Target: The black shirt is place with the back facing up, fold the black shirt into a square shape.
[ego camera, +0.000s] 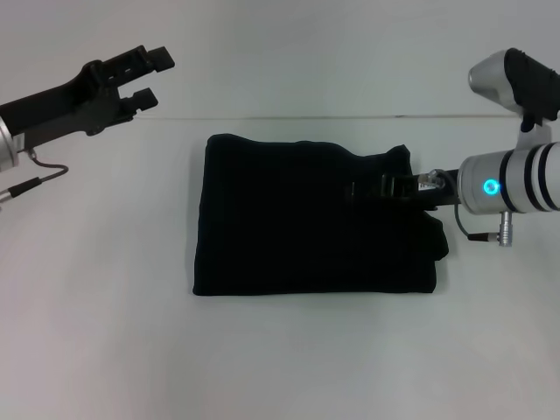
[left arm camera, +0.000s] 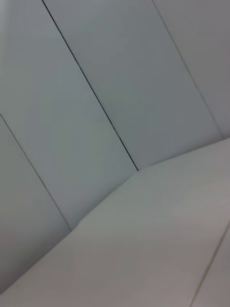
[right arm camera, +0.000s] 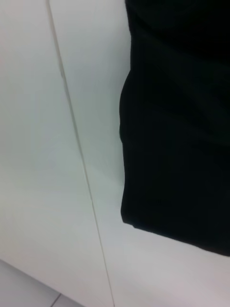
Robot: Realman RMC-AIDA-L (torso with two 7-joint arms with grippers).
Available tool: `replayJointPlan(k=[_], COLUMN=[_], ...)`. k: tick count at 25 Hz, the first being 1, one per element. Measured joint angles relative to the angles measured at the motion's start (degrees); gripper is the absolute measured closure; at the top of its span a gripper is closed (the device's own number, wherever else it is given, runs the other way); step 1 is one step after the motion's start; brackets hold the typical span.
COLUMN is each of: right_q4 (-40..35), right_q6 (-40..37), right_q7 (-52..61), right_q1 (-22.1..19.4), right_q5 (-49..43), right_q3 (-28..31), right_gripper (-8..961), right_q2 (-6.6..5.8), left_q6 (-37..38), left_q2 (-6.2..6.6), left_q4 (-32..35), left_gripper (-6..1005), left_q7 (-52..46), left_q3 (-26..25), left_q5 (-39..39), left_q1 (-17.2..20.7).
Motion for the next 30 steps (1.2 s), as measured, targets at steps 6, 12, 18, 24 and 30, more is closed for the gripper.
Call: replayJointPlan(k=[6, 12, 18, 24, 30], right_q4=[1.24, 1.29, 1.47, 0.86, 0.56], right_q6=[2.91, 4.34, 5.05, 2.24, 0.94], right_q7=[-0.48, -1.24, -3.06, -4.73, -4.46], right_q1=[0.40, 0.42, -0.16, -0.66, -0.87], right_q5=[-0.28, 0.01, 2.69, 5.99, 5.92], right_q3=[-0.15, -0.21, -0.17, -0.05, 0.09], right_gripper=[238, 238, 238, 239, 249], right_q2=[1.06, 2.16, 2.55, 2.23, 1.85], left_q6=[-0.59, -0.70, -0.76, -1.29, -1.29], left_q2=[0.02, 0.02, -0.04, -0.14, -0.16], left_q4=[0.00, 0.00, 0.00, 0.00, 0.00], left_gripper=[110, 111, 110, 110, 110], left_q7=[0.09, 0.10, 0.19, 0.20, 0.19], left_q3=[0.00, 0.00, -0.07, -0.09, -0.09], left_q5=[-0.45, -0.54, -1.07, -1.07, -1.07], left_q1=[-0.13, -0.06, 0.16, 0.11, 0.21])
